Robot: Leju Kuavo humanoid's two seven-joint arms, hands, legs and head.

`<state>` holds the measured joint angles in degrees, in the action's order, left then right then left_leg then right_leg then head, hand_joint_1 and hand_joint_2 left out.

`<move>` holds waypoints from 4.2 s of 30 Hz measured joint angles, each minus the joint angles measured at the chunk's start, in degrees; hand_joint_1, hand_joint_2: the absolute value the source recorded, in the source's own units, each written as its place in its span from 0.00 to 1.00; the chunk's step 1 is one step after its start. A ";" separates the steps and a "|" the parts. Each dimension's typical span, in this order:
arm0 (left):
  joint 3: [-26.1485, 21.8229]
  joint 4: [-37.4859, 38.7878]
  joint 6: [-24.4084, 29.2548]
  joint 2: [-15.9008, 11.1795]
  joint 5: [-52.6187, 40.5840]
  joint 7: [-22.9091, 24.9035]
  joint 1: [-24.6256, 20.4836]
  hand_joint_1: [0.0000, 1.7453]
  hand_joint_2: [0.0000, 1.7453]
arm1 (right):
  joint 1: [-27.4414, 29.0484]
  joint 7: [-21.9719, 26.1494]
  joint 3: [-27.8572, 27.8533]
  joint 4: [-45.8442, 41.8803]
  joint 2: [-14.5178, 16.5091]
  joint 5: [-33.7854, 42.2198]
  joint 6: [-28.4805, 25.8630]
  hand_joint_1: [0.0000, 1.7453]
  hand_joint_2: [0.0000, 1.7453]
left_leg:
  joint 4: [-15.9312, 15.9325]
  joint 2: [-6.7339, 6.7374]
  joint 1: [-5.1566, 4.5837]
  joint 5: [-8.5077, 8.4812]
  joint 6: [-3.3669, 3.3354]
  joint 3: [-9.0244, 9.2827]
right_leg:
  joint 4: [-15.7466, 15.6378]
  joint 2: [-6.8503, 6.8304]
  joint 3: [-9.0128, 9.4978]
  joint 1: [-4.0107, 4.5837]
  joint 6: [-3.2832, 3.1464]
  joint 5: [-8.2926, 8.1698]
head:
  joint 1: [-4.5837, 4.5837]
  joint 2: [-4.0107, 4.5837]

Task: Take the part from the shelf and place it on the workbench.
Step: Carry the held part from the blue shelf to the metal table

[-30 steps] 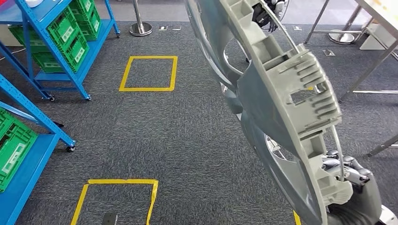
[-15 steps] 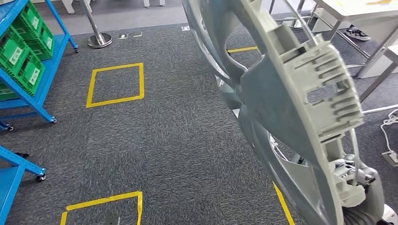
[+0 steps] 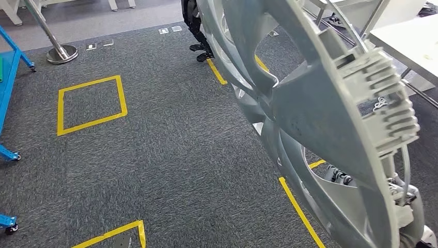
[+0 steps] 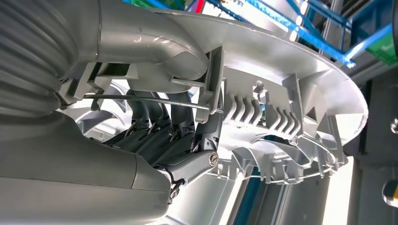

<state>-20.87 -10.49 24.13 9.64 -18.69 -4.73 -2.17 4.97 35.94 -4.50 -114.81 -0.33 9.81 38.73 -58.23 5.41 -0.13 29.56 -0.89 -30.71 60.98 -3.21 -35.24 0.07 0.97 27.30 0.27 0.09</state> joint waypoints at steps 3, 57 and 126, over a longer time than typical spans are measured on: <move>-0.02 -0.01 -0.01 0.05 0.02 0.18 -0.06 0.00 1.00 | -0.25 0.46 -0.29 0.97 -0.07 0.08 0.18 1.00 1.00 | 0.13 1.57 -0.17 0.36 0.84 0.46 | -2.84 -0.43 1.23 0.59 -0.80 -0.48 | 0.06 0.00; -0.32 -0.02 -1.25 -0.24 -1.84 -3.01 0.13 0.00 1.00 | 1.58 -1.12 -1.32 0.04 0.43 -1.29 -1.74 1.00 1.00 | -0.22 -4.45 0.82 -0.34 -0.29 -0.66 | 13.11 3.70 -7.61 -0.87 1.45 5.44 | -0.76 0.00; -2.38 -0.02 0.80 0.31 -1.29 -2.72 -0.40 0.00 1.00 | 1.81 -1.93 -2.32 0.24 0.64 -1.28 -1.14 1.00 1.00 | -0.77 -5.26 0.53 0.80 1.56 1.20 | -2.83 3.17 0.96 -0.04 -1.18 -0.77 | -2.73 0.00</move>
<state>-23.26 -10.50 24.93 9.94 -19.98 -7.45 -2.57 6.77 34.01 -6.82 -114.57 0.31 8.54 37.59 -59.00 0.15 0.40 30.36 0.68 -29.51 58.16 -0.04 -34.28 0.04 -0.21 26.53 -2.46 0.09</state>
